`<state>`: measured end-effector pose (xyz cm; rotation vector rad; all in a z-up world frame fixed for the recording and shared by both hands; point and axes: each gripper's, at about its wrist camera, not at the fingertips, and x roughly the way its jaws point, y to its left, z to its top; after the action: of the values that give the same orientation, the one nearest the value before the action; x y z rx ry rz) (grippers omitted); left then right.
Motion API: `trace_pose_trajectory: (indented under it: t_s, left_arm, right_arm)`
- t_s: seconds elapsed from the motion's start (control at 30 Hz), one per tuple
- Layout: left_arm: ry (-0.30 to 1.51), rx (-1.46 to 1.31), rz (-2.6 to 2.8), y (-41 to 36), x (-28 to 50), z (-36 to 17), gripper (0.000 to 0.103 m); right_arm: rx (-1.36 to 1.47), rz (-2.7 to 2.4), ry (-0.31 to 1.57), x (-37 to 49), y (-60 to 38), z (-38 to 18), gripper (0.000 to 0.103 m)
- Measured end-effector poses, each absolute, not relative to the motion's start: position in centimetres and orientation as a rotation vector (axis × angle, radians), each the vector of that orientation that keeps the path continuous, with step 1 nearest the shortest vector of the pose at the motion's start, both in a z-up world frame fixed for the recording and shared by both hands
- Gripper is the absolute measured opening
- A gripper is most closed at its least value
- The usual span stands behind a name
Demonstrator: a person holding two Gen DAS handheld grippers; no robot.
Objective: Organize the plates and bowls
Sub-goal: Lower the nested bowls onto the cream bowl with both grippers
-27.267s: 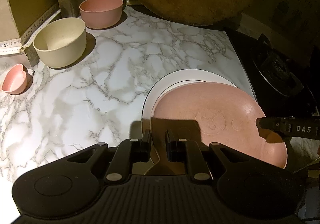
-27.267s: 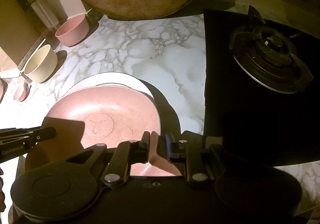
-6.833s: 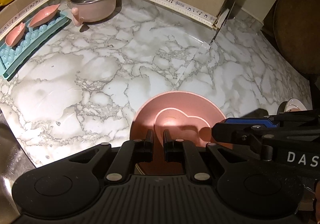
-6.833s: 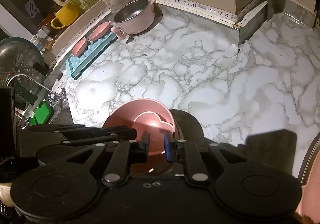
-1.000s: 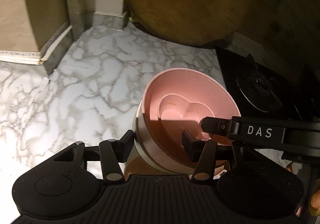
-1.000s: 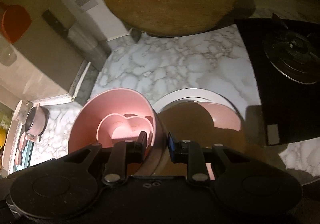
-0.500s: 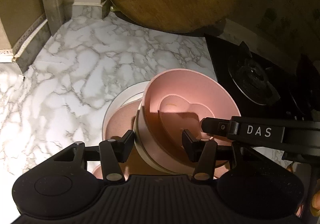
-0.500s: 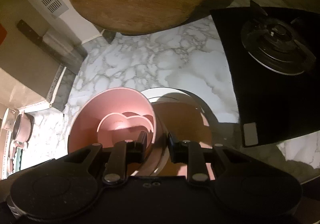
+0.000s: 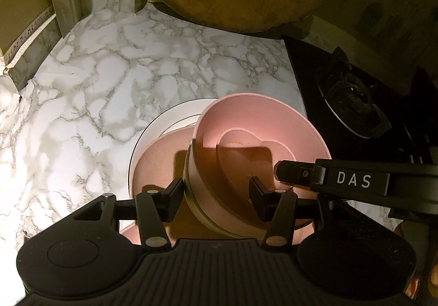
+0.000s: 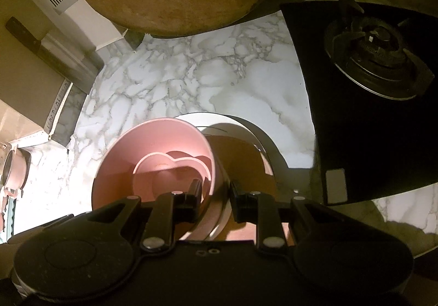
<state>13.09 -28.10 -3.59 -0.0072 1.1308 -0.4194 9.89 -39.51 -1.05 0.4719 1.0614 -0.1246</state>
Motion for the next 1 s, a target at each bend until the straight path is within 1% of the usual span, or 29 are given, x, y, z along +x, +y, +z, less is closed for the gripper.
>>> trace_pose_trajectory:
  t_s: [0.3,0.73,0.87,1.0]
  left_arm:
    - [1.136,-0.022,-0.423,-27.9,13.4,-3.9,0.052]
    - [1.101,-0.025,-0.429,-27.2,13.0,-3.3,0.052]
    - [1.081,-0.026,-0.439,-26.5,12.4,-2.6,0.057]
    - [1.054,-0.022,-0.456,-26.0,11.6,-1.8,0.058]
  right_arm:
    - [0.471,-0.124,1.065,10.1,-39.4,-1.2,0.024]
    - [0.461,-0.110,1.039,9.9,-39.2,-0.5,0.034]
    - [0.460,-0.097,1.018,9.2,-39.0,0.2,0.039]
    - [0.442,-0.088,0.983,8.4,-38.7,1.2,0.042]
